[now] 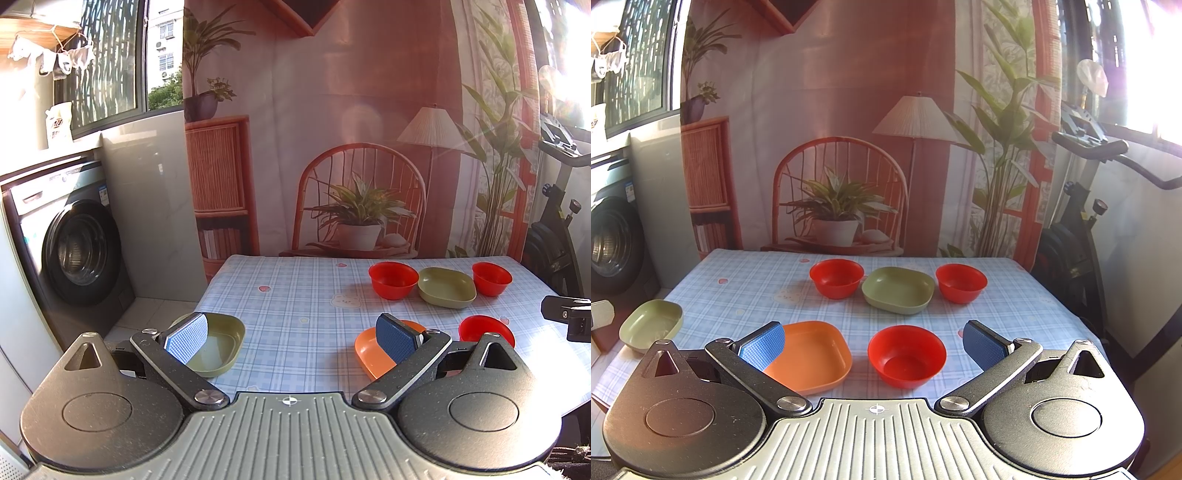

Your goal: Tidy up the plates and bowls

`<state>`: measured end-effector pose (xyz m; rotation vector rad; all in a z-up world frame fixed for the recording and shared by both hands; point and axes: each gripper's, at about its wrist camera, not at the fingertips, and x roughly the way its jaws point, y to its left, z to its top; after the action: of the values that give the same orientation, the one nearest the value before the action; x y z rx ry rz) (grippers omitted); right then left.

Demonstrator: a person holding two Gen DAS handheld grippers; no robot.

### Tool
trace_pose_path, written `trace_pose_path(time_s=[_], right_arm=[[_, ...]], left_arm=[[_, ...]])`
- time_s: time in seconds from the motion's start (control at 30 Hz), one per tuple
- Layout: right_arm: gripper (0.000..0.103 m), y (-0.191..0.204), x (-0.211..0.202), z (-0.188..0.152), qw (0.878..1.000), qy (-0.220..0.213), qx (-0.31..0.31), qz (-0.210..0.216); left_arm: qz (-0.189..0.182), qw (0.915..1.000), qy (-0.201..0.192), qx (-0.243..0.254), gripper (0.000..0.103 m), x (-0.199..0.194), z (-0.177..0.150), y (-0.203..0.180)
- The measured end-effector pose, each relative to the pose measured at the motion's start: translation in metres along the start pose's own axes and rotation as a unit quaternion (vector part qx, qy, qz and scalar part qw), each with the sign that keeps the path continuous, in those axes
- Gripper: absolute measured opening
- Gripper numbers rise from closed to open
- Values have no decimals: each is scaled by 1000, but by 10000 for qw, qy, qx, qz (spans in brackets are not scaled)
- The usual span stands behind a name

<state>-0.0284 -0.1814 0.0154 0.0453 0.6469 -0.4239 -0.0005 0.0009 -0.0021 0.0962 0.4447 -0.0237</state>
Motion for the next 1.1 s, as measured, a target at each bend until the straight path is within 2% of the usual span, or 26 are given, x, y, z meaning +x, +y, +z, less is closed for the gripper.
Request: trace_pose_path(time_s=[1.1], right_arm=[[103, 2, -1, -2, 10000, 2, 8, 2]], left_arm=[[3, 10000, 47, -66, 99, 3, -1, 0]])
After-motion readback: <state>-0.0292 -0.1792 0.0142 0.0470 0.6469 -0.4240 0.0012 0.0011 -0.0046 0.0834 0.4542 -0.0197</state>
